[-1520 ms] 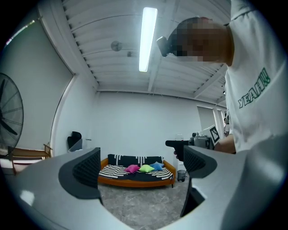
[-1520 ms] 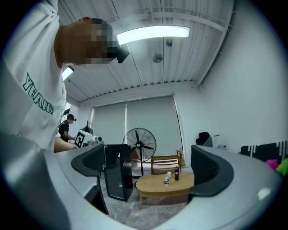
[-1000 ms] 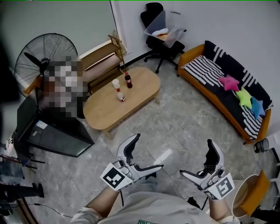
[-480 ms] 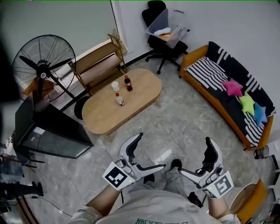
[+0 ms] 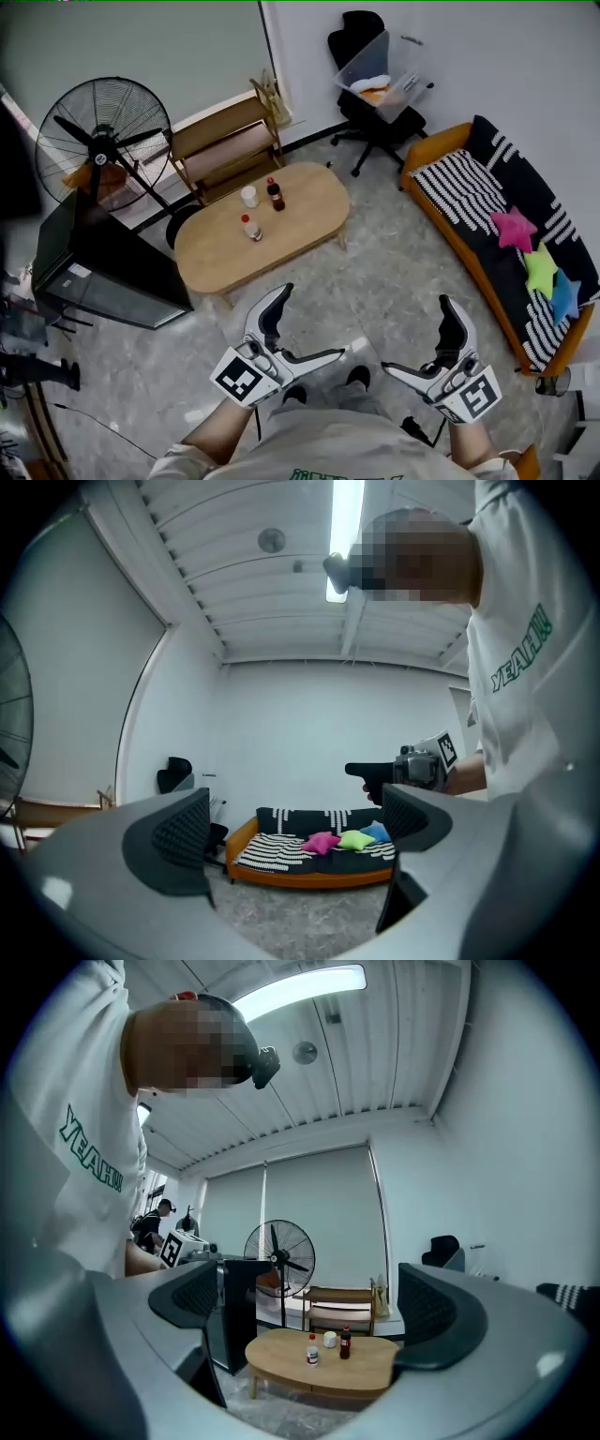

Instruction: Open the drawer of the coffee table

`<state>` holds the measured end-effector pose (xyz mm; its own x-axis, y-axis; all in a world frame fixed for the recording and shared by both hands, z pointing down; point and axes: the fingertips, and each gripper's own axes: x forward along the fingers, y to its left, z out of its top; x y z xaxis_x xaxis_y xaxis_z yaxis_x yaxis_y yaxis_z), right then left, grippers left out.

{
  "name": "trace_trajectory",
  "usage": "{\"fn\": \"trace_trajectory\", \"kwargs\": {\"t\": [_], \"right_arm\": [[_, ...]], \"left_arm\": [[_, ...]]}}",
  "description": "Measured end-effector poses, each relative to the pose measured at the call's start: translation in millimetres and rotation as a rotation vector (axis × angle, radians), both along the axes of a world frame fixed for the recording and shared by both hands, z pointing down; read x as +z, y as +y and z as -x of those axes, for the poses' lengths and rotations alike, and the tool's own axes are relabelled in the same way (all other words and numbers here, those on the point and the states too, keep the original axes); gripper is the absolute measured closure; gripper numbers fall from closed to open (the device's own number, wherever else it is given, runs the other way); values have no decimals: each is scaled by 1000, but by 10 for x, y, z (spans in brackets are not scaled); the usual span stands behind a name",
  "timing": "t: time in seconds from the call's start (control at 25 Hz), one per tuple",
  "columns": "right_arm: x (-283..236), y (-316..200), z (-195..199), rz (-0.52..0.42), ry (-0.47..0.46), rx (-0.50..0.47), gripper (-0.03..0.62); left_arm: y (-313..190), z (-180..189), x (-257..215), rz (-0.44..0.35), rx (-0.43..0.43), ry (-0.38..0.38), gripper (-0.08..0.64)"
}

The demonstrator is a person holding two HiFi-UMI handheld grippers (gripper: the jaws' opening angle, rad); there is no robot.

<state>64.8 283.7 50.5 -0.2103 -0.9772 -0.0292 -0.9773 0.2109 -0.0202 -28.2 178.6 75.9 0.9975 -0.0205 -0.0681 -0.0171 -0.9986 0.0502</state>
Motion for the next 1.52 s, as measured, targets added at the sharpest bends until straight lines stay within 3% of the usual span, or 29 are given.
{"fn": "trace_trajectory", "kwargs": {"t": [0.08,0.2,0.4,0.64,0.84,1.12,1.52], "right_arm": [[13,-18,-272,4,4,-29,3],[54,-113,-557,12,7,-68,3],[126,-433,-755,26,-18,-139,3],[186,-1038,-774,40,5,-200,3],[305,-1696,-905,73,30,-243,3],[681,-2600,-996,141,65,-332,3],[1527,-3367,-1732,257,59,-430,4]], "left_arm": [[-39,-166,-1,-6,-53,11,9],[-82,-325,69,9,-102,-34,9],[-259,-387,203,41,-167,-101,9],[-820,-364,300,31,-234,-31,9],[-1449,-421,419,57,-284,-19,9],[-2200,-306,779,88,-329,-112,9],[-2693,-522,1421,145,-474,-142,9]]}}
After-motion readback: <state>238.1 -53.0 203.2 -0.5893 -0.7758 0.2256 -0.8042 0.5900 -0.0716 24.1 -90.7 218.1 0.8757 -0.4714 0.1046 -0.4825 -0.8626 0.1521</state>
